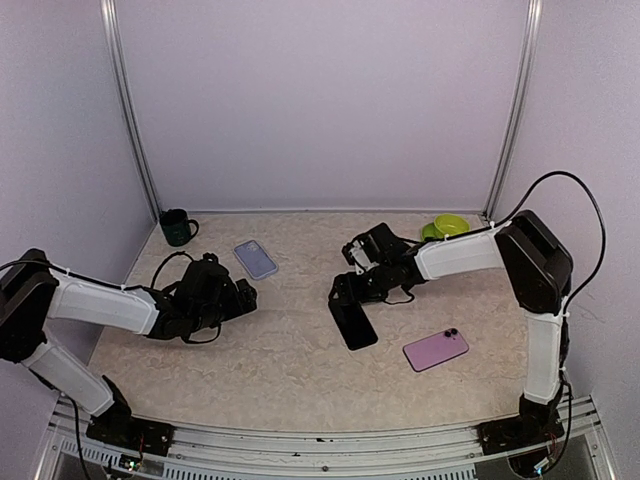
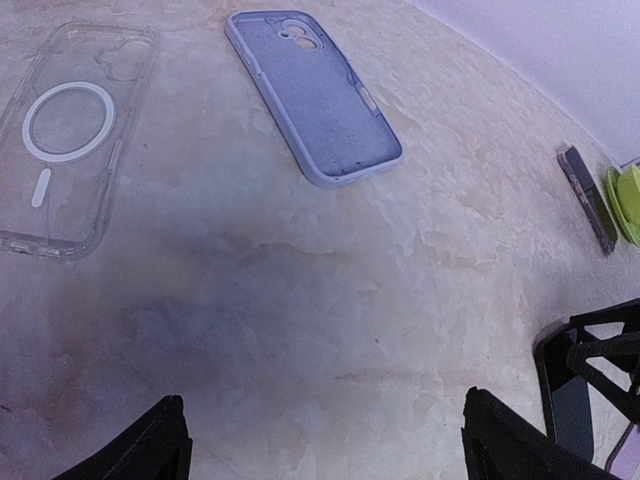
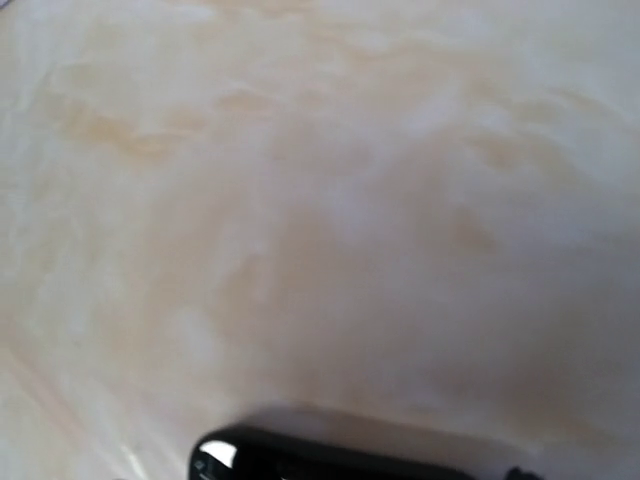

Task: Put the phone into the phone case
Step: Adjust the phone at the center of the board.

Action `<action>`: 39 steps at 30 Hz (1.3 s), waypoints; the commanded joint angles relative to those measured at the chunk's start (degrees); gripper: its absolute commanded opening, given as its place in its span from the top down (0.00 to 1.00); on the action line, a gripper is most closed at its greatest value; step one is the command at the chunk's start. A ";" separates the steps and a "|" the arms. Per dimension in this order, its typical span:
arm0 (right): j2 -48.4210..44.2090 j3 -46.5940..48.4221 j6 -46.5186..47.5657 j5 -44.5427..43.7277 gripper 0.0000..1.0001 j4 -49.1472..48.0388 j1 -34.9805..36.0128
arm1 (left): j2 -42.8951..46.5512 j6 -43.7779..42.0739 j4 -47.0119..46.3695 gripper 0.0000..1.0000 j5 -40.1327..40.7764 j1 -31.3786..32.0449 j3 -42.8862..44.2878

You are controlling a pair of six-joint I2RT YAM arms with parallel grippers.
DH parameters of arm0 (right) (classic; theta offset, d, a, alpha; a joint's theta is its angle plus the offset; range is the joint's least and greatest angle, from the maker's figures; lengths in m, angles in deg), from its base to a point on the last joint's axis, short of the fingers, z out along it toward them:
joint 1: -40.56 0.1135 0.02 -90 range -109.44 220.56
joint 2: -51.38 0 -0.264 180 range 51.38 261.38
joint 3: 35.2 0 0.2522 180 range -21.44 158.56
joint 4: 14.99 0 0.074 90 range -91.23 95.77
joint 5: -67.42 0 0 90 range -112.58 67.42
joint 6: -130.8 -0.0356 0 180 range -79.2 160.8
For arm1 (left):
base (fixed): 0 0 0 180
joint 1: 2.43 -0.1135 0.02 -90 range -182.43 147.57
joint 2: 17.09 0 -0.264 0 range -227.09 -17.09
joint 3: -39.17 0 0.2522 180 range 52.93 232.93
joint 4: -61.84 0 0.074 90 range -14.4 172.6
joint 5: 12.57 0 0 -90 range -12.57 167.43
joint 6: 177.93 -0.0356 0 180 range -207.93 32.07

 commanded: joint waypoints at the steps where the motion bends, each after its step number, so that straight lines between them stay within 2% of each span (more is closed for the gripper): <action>1: 3.53 2.49 1.99 0.31 0.21 6.17 2.92 | 2.25 0.36 -1.15 0.09 0.88 -0.68 -1.17; 9: 4.85 4.69 7.23 -8.06 0.20 10.93 7.85 | 3.40 0.89 -1.69 0.08 0.36 -1.05 -2.33; 15: 2.25 2.40 9.79 -15.13 0.19 14.13 9.12 | 3.61 1.03 -1.70 0.09 0.34 -1.11 -2.47; 22: -1.88 -1.87 10.34 -18.14 0.15 15.88 10.13 | 3.72 1.40 -1.87 0.09 0.30 -1.36 -2.81; 31: -1.90 -4.91 10.67 -19.70 0.08 16.55 13.53 | 3.71 1.69 -1.71 0.09 0.07 -1.44 -2.87; 39: -4.60 -8.89 10.48 -19.55 0.07 16.19 14.13 | 4.38 2.12 -1.17 0.09 -0.01 -2.00 -3.15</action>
